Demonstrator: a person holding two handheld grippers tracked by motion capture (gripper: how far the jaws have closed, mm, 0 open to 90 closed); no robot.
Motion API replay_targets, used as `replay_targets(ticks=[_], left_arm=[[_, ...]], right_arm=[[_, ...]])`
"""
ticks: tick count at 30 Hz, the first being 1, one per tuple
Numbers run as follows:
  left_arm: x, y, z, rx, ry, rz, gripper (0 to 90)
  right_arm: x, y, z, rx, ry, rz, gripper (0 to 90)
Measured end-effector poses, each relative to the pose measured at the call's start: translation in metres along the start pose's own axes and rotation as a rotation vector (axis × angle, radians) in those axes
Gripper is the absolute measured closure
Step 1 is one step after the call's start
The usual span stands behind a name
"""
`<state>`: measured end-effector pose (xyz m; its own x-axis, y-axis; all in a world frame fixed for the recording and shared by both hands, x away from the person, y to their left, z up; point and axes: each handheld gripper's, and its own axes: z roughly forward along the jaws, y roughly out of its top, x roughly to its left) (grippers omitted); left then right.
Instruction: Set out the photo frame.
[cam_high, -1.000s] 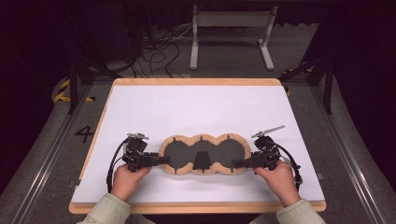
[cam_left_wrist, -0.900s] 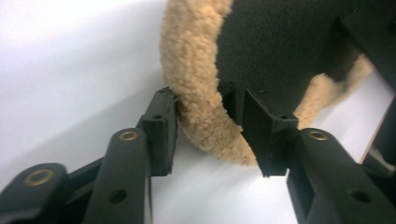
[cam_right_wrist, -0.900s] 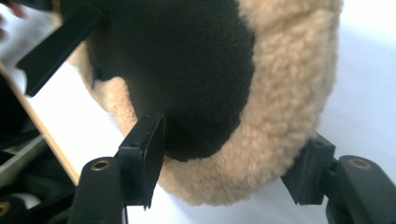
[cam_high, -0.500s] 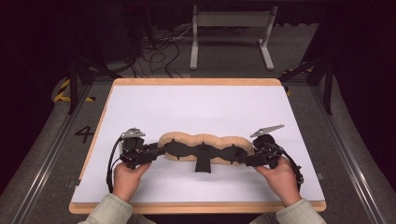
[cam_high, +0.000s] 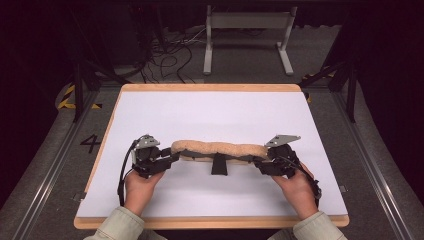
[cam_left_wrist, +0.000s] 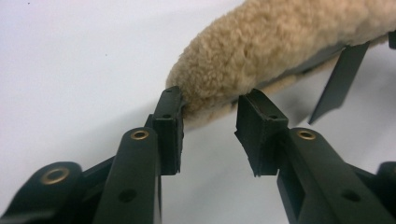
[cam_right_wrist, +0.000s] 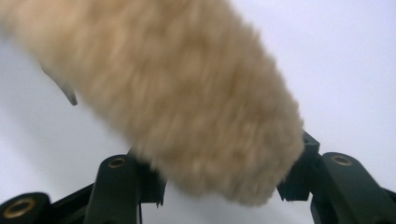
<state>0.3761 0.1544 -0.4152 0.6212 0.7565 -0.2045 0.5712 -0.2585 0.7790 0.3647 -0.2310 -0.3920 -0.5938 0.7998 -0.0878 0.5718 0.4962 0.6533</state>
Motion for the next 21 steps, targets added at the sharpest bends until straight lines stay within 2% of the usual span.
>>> replay_targets(ticks=[3, 4, 6, 8, 12, 14, 17, 21], left_arm=[[-0.001, -0.001, 0.007, 0.029, -0.001, 0.012, 63.8], [0.000, -0.001, 0.008, 0.020, 0.003, 0.017, 64.7], [0.000, 0.001, 0.008, 0.013, -0.014, 0.000, 65.4], [0.000, 0.001, 0.010, 0.014, 0.002, 0.013, 65.6], [0.000, 0.001, 0.013, 0.026, 0.007, 0.024, 65.5], [-0.001, 0.000, 0.015, 0.038, -0.024, 0.024, 66.1], [-0.004, 0.001, 0.017, 0.046, -0.008, 0.060, 64.6], [-0.001, 0.001, 0.015, 0.044, -0.013, 0.044, 62.4]], right_arm=[[0.001, -0.002, 0.008, 0.021, -0.077, -0.051, 47.3], [0.001, -0.004, 0.011, 0.029, -0.088, -0.058, 47.5], [-0.002, -0.006, 0.015, 0.031, -0.085, -0.046, 47.4], [-0.004, -0.006, 0.018, 0.038, -0.081, -0.043, 47.4], [-0.006, -0.007, 0.021, 0.039, -0.082, -0.036, 46.5], [-0.008, -0.008, 0.023, 0.040, -0.075, -0.021, 45.6], [-0.010, -0.009, 0.024, 0.035, -0.068, -0.008, 44.5], [-0.010, -0.010, 0.022, 0.029, -0.072, -0.006, 43.0]])
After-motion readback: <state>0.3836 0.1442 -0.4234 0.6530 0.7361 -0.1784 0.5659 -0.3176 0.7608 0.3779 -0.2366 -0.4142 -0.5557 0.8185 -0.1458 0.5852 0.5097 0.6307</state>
